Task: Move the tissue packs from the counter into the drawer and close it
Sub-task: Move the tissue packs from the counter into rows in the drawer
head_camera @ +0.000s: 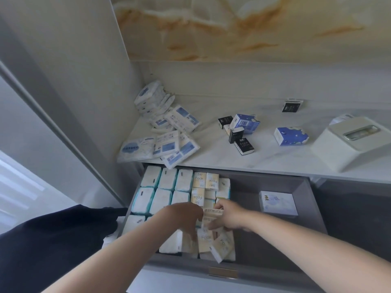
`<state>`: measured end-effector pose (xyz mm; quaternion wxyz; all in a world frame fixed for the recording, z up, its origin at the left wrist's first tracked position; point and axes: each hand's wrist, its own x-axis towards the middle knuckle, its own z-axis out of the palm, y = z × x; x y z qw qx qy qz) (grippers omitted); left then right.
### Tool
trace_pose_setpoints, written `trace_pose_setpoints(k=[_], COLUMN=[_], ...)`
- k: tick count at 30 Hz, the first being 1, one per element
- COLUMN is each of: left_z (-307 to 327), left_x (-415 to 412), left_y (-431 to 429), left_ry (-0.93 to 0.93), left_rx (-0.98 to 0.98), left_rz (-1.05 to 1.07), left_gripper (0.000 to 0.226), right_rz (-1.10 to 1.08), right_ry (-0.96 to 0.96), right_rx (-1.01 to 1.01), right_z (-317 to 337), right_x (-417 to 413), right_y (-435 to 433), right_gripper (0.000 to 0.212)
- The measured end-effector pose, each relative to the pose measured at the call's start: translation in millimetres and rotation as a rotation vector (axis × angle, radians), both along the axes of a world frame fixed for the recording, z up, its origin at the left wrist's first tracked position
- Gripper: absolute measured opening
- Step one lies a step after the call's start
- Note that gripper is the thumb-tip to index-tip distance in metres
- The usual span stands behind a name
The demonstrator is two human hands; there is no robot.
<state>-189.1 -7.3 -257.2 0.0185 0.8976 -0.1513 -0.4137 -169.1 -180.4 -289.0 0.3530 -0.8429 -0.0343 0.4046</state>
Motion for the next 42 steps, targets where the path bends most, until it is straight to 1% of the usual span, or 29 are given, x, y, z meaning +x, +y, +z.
trace_pose_setpoints(k=[2, 4, 6, 8, 10, 14, 17, 18, 19, 20, 22, 23, 24, 25, 26, 29, 30, 32, 33, 35, 38, 40, 42], left_z=[-1.0, -3.1, -3.3, 3.3, 15.6, 29.0, 22.4, 18.5, 14.3, 9.8, 1.5, -1.5, -4.3, -5.9, -7.2, -10.8, -11.9, -13.7, -13.8, -13.9, -16.9, -19.5, -20.5], left_x=[-0.3, -1.5, -1.3, 2.0, 10.3, 27.7, 28.9, 27.7, 25.9, 23.6, 20.3, 18.9, 18.4, 18.1, 18.3, 18.0, 18.0, 18.0, 17.9, 17.7, 16.4, 14.3, 13.3], left_y=[-0.3, -1.2, -1.3, 1.9, 11.0, 35.1, 36.1, 34.0, 31.3, 29.0, 26.3, 25.8, 25.5, 25.3, 24.6, 21.0, 19.6, 16.5, 15.5, 14.5, 14.4, 13.7, 11.6], left_ry=[0.021, 0.047, 0.074, 0.081, 0.070, 0.020, -0.064, -0.091, -0.107, -0.116, -0.139, -0.154, -0.168, -0.183, -0.196, -0.213, -0.218, -0.235, -0.257, -0.324, -0.406, -0.439, -0.467], left_rx=[0.110, 0.174, 0.183, 0.154, 0.073, -0.083, -0.156, -0.165, -0.176, -0.187, -0.191, -0.179, -0.159, -0.140, -0.122, -0.106, -0.100, -0.082, -0.069, -0.028, 0.041, 0.056, 0.027], left_rz=[-0.096, -0.159, -0.212, -0.219, -0.091, 0.192, 0.288, 0.291, 0.298, 0.303, 0.304, 0.291, 0.272, 0.253, 0.235, 0.220, 0.211, 0.180, 0.154, 0.068, -0.043, -0.064, -0.079], left_gripper=[0.081, 0.078, 0.071, 0.067, 0.066, 0.050, 0.041, 0.039, 0.038, 0.035, 0.029, 0.028, 0.028, 0.029, 0.031, 0.036, 0.036, 0.035, 0.034, 0.034, 0.034, 0.033, 0.029], right_rz=[0.062, 0.147, 0.180, 0.129, 0.020, -0.245, -0.366, -0.374, -0.333, -0.248, -0.062, -0.026, -0.022, -0.019, 0.010, 0.220, 0.278, 0.315, 0.301, 0.222, 0.032, -0.058, -0.052], right_ry=[-0.055, -0.068, -0.008, 0.025, -0.026, -0.120, -0.061, -0.094, -0.167, -0.264, -0.448, -0.517, -0.576, -0.587, -0.552, -0.232, -0.143, -0.070, -0.060, -0.020, 0.028, -0.056, -0.218], right_rx=[-0.047, -0.078, -0.085, -0.063, -0.037, 0.004, 0.083, 0.064, -0.011, -0.120, -0.328, -0.372, -0.374, -0.363, -0.334, -0.299, -0.292, -0.254, -0.232, -0.187, -0.097, -0.077, -0.142], right_z=[2.2, 3.3, 2.5, -2.3, -1.8, 0.5, -2.2, -3.9, -4.1, -3.6, -1.6, 1.2, 5.0, 6.3, 9.9, 15.1, 16.1, 13.4, 11.4, 10.2, 7.3, 4.6, 0.6], right_x=[0.4, 2.2, 5.8, 11.6, 18.3, 28.7, 27.3, 26.2, 25.6, 25.4, 25.6, 26.3, 26.8, 27.8, 27.6, 19.4, 14.7, 9.5, 10.4, 15.2, 20.4, 17.5, 10.2], right_y=[5.5, 8.9, 9.2, 6.9, 5.1, 6.1, 9.9, 11.1, 11.2, 10.4, 9.7, 9.7, 10.7, 12.5, 14.9, 25.2, 27.3, 26.5, 23.9, 17.2, 7.0, 2.5, -0.3], right_gripper=[0.056, 0.053, 0.051, 0.039, 0.022, 0.014, 0.027, 0.022, 0.014, 0.013, 0.029, 0.034, 0.036, 0.036, 0.040, 0.052, 0.049, 0.030, 0.022, 0.017, 0.026, 0.028, 0.020])
